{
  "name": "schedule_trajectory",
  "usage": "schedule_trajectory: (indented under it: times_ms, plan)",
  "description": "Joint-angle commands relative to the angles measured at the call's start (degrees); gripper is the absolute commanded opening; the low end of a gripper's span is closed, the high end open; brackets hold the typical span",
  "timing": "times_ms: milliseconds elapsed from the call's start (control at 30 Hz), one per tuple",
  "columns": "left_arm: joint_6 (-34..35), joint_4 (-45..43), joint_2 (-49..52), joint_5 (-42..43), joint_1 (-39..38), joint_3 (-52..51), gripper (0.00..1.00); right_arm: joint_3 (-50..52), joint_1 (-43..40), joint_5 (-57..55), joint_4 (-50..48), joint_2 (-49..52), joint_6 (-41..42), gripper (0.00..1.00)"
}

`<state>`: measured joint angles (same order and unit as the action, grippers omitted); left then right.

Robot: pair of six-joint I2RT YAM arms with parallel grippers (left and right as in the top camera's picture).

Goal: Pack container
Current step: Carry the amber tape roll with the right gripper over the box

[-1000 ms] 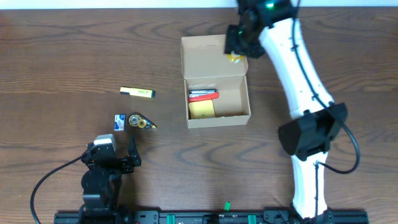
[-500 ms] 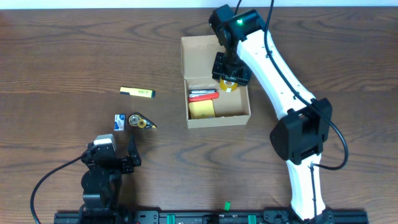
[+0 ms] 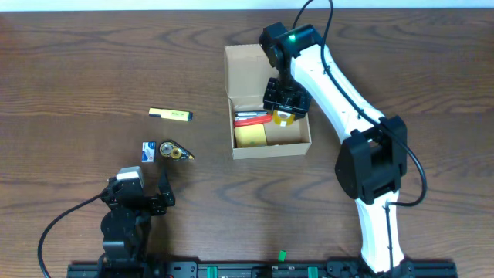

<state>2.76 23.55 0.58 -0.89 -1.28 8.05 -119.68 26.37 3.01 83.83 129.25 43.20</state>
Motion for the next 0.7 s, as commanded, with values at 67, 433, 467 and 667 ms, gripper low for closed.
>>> schedule_trajectory:
  times_ms: [67, 433, 467, 667]
  plan:
    - [-0.63, 0.33, -0.33, -0.79, 0.28, -1.09, 0.95, 0.55, -0.46, -2.58, -0.85, -0.72, -7.52, 0.01]
    - [-0.63, 0.33, -0.33, -0.79, 0.28, -1.09, 0.95, 0.55, -0.61, -5.27, -1.11, -0.70, -16.74, 0.22]
    - [-0.66, 0.31, -0.33, -0.79, 0.28, -1.09, 0.95, 0.55, -0.63, -5.86, -1.14, -0.70, -16.72, 0.27]
    - [-0.66, 0.33, -0.33, -0.79, 0.28, -1.09, 0.95, 0.55, -0.85, -6.25, -1.18, -0.70, -16.72, 0.50]
